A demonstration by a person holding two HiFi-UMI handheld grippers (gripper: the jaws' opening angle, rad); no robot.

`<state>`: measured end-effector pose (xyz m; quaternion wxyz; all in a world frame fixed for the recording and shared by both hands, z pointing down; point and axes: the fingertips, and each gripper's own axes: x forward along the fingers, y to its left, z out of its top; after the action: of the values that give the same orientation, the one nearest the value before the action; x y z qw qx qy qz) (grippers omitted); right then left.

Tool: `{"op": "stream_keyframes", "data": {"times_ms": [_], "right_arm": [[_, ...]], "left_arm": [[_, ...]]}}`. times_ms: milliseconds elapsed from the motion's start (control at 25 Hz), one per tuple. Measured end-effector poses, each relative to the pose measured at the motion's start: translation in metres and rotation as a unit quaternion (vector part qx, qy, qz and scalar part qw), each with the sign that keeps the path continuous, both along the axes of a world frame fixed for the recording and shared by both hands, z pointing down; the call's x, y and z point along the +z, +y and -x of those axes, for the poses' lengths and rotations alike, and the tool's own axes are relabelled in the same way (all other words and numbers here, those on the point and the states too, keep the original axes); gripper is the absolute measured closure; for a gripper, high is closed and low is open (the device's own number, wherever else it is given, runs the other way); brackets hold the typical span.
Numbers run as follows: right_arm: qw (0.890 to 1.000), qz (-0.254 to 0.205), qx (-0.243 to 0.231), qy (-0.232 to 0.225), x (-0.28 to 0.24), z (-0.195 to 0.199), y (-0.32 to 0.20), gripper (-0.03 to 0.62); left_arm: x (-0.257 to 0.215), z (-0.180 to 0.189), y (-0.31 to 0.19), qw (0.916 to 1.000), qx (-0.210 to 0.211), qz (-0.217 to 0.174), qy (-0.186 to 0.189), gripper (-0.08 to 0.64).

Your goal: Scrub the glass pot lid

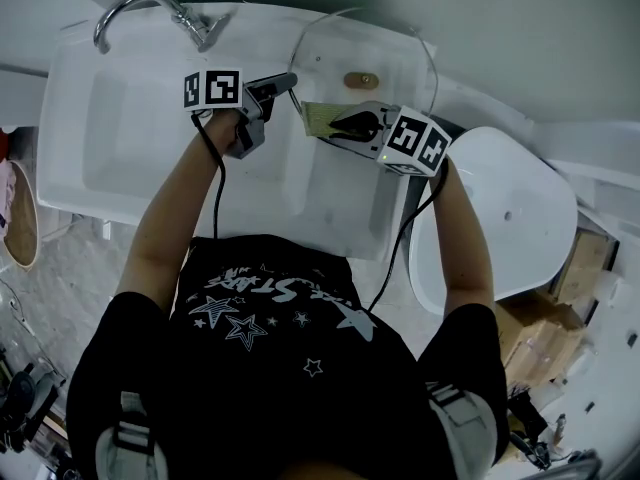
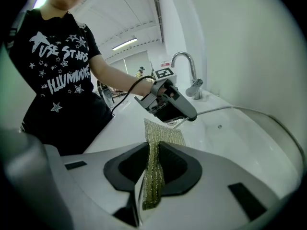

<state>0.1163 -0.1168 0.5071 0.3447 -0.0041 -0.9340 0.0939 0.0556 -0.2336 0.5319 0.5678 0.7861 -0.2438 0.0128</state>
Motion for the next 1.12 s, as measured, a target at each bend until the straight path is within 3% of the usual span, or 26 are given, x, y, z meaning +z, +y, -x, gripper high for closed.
{"op": "stream_keyframes", "data": {"times_ms": [600, 840, 1000, 1120], "right_arm": [[0.999, 0.021, 0.012, 0.021, -0.003, -0.027, 0.031, 0.522], [0.994, 0.000, 0.102, -0.046, -0.030, -0.043, -0.001, 0.525], [0.985, -0.046, 0.158, -0.061, -0.051, -0.062, -0.039, 0.525], [0.970, -0.104, 0.214, -0.051, -0.064, -0.079, -0.080, 0.525]], "left_arm": [[-0.002, 0.000, -0.003, 0.9999, -0.011, 0.000, -0.008, 0.499], [-0.001, 0.002, -0.004, 0.9998, -0.013, -0.003, -0.014, 0.500], [-0.001, 0.003, -0.004, 0.9998, -0.019, 0.003, -0.007, 0.499], [0.001, 0.003, -0.004, 0.9997, -0.024, 0.011, 0.001, 0.500]]}}
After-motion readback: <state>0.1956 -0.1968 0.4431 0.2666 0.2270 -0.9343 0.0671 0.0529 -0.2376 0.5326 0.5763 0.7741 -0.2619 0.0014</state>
